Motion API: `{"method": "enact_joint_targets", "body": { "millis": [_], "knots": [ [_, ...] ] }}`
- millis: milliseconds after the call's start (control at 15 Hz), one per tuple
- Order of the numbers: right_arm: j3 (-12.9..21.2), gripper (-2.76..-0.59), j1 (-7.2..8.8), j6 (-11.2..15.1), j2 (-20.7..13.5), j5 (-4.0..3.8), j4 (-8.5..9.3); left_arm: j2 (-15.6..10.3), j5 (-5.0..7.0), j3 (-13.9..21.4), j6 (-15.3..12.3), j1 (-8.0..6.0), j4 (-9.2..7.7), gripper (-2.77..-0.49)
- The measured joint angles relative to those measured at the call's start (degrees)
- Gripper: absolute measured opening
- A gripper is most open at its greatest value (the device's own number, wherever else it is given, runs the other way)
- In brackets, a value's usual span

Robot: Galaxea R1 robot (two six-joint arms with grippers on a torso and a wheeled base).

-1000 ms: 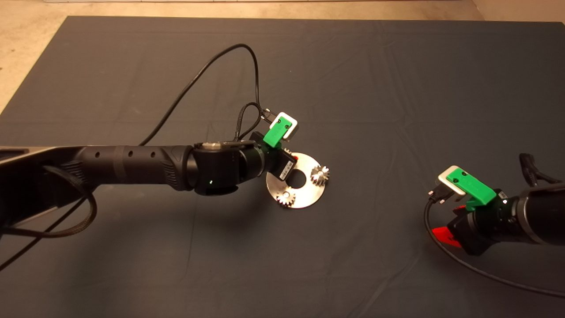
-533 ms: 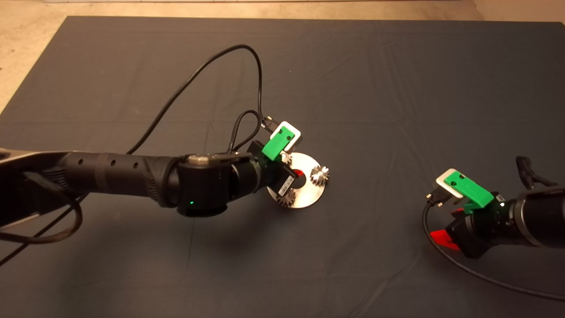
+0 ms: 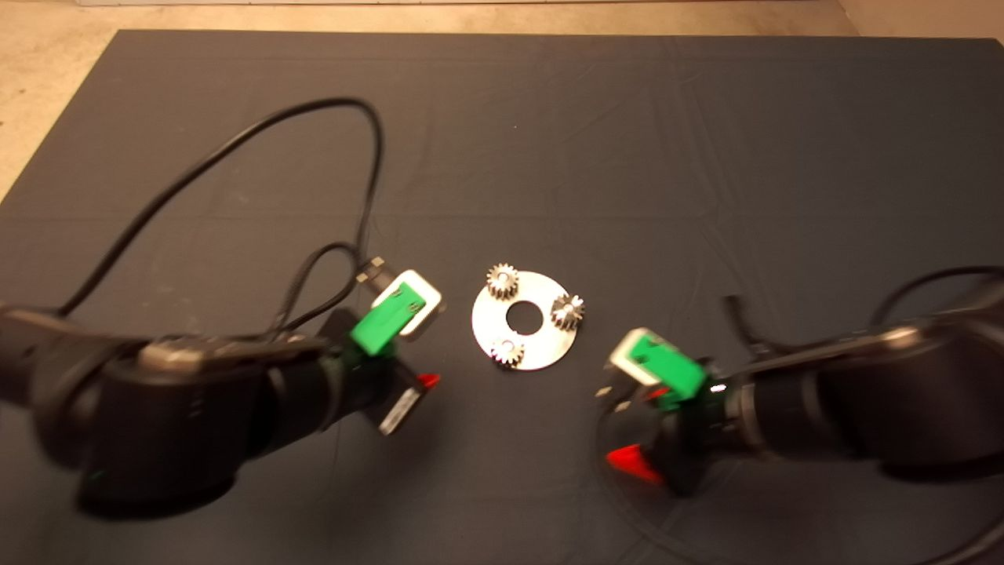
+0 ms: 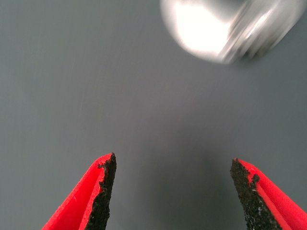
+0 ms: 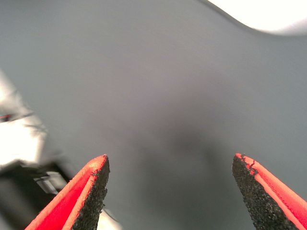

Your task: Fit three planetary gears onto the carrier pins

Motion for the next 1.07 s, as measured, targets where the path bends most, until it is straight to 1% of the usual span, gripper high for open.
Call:
{"method": "enact_joint_targets", "body": {
  "millis": [67, 133, 200, 267, 333, 400, 467, 533, 600, 667, 733, 800, 867, 933, 1000, 1067],
  "knots": [
    [-2.5, -1.47, -0.27, 1.46, 5.45, 0.2, -0.03, -3.07, 0.68, 0.79, -2.27, 3.03, -0.42, -1.64],
    [-4.75, -1.47, -0.85, 2.42, 9.55, 0.43, -0.15, -5.07, 1.02, 1.84, -4.34, 6.17, -1.13, -1.64],
    [-6.55, -1.47, -2.11, 3.53, 12.73, 0.48, -0.37, -6.13, 0.88, 3.03, -6.42, 8.8, -1.96, -1.64],
    [-7.54, -1.47, -3.36, 4.32, 14.57, 0.39, -0.5, -6.62, 0.56, 3.84, -7.59, 10.19, -2.89, -1.64],
    [-7.97, -1.47, -4.25, 4.94, 15.47, 0.35, -0.93, -6.76, 0.47, 4.19, -8.28, 10.43, -3.5, -1.64],
    [-7.9, -1.47, -4.9, 5.85, 15.81, 0.48, -1.69, -6.7, 0.39, 4.3, -8.62, 10.36, -3.5, -1.64],
    [-7.31, -1.47, -5.56, 6.75, 15.23, 0.39, -2.43, -6.52, 0.39, 4.3, -9.21, 10.23, -3.67, -1.64],
    [-6.09, -1.47, -6.3, 7.42, 13.5, 0.45, -2.99, -6.06, 0.44, 4.3, -9.58, 10.11, -3.76, -1.64],
    [-4.37, -1.47, -7.28, 8.07, 10.47, 0.56, -3.62, -4.94, 0.5, 4.32, -10.09, 9.95, -3.85, -1.64],
    [-2.47, -1.47, -8.19, 9.02, 6.36, 0.48, -4.09, -3.27, 0.47, 4.32, -10.83, 9.95, -3.89, -1.64],
    [-1.25, -1.47, -8.94, 9.64, 2.85, -0.02, -4.65, -2.11, 0.12, 4.37, -10.89, 9.95, -3.93, -1.64],
    [-0.67, -1.47, -9.55, 10.16, 0.86, -0.7, -4.97, -1.97, -0.03, 4.41, -10.96, 9.87, -3.91, -1.64],
    [-0.14, -1.47, -10.32, 11.09, -0.04, -0.94, -5.33, -2.11, 0.04, 4.43, -11.02, 9.46, -3.93, -1.64],
    [0.46, -1.47, -10.86, 11.9, 0.26, -0.47, -5.63, -2.12, 0.08, 4.45, -11.05, 9.32, -3.91, -1.64],
    [0.91, -1.47, -10.92, 12.48, 0.77, -0.13, -5.75, -2.29, 0.33, 4.46, -11.11, 9.49, -4.17, -1.64],
    [1.21, -1.47, -10.92, 12.91, 0.98, 0.35, -6.1, -2.29, 0.11, 4.46, -11.22, 9.46, -4.24, -1.64]
  ]
}}
